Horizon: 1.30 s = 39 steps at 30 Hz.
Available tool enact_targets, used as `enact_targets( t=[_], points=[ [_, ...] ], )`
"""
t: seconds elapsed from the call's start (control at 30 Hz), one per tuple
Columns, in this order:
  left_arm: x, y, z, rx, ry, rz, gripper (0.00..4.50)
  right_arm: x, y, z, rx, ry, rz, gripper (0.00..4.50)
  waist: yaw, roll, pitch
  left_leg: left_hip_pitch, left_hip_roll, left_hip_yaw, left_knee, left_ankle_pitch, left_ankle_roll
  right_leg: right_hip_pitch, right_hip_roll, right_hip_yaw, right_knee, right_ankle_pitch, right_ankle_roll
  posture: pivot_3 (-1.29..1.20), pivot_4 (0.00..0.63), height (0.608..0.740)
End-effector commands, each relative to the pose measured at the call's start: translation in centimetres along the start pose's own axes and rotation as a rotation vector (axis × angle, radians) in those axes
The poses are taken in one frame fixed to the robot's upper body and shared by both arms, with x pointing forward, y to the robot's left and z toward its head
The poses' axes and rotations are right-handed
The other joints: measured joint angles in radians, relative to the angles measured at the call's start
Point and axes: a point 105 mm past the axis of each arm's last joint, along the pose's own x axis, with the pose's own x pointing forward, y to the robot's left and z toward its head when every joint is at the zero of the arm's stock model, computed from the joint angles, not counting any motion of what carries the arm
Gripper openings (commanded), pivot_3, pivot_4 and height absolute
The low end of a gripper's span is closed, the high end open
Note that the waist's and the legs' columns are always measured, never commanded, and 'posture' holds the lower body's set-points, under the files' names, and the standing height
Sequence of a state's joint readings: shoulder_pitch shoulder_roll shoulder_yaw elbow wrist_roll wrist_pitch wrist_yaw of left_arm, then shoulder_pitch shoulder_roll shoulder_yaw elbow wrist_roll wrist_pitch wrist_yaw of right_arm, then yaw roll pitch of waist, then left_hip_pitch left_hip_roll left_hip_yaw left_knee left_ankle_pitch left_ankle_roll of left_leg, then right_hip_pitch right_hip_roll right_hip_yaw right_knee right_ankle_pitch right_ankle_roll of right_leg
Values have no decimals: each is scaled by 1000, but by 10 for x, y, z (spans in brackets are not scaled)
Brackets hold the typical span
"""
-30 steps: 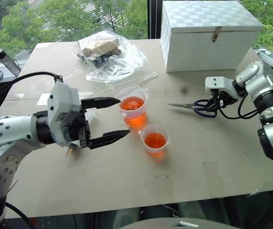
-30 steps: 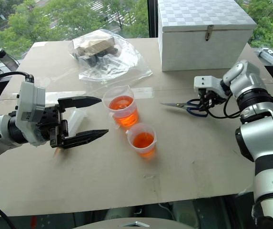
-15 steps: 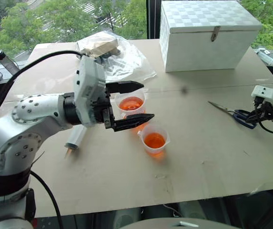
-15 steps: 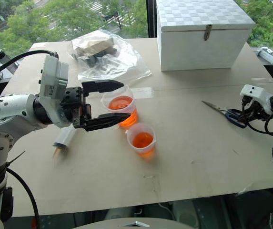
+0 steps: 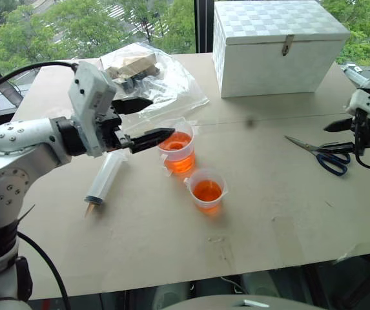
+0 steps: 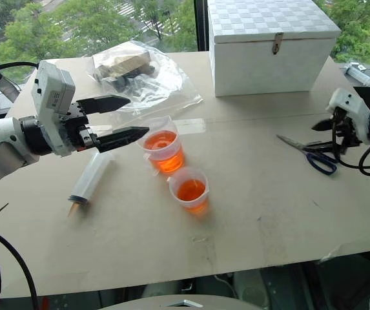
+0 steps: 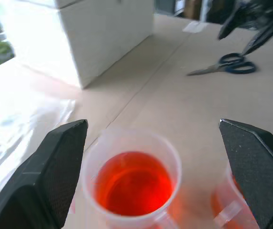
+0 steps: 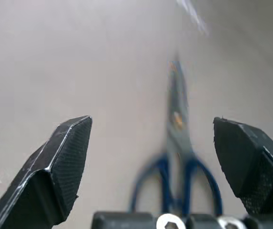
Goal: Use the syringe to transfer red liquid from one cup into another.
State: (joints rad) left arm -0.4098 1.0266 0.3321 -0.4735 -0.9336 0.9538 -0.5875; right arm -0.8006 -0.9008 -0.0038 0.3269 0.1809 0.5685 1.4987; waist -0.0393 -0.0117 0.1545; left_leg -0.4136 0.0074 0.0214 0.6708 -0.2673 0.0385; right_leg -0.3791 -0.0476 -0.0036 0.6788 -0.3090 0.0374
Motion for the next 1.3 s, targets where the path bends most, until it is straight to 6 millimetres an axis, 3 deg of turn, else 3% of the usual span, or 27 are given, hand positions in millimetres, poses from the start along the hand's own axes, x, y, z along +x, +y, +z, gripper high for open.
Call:
enact_targets(
  t=[0.03, 0.13, 0.27, 0.53, 1.0, 1.3],
  points=[
    [-23, 27, -17, -45, 120, 209, 4500, 5, 51, 48, -84, -222, 182, 4329, 7, 0, 0, -1, 0, -1, 0, 0, 0, 0, 0, -1, 0, 0, 0, 0, 150, 740],
    [-34, 32, -44, -115, 271, 286, 4500, 15, 76, 59, -136, -320, 244, 4329, 29, -2, -1, -1, -1, -2, 0, 0, 0, 0, -2, -2, 0, 0, 0, 0, 150, 740],
    [-38, 37, -62, -194, 326, 330, 4500, 20, 101, 64, -174, -395, 316, 4329, 53, -3, -1, -1, -2, -3, 2, -1, 2, 0, -3, -3, -1, 0, 0, 0, 150, 740],
    [-37, 50, -101, -286, 437, 387, 4500, 18, 111, 57, -160, -441, 265, 4329, 51, -3, -1, -1, -2, -2, 2, -1, 2, 0, -3, -2, 0, 0, 0, 0, 150, 740],
    [-14, 58, -119, -337, 520, 356, 4500, 11, 118, 48, -111, -442, 184, 4329, 50, -4, -1, -1, -2, -2, 2, -1, 2, 1, -3, -2, 0, 0, 0, 0, 150, 740],
    [-2, 73, -125, -384, 700, 369, 4500, 9, 117, 48, -112, -445, 165, 4329, 50, -5, -1, -2, -2, -2, 3, -1, 2, 0, -1, -2, 0, 0, 0, 0, 150, 740]
  ],
)
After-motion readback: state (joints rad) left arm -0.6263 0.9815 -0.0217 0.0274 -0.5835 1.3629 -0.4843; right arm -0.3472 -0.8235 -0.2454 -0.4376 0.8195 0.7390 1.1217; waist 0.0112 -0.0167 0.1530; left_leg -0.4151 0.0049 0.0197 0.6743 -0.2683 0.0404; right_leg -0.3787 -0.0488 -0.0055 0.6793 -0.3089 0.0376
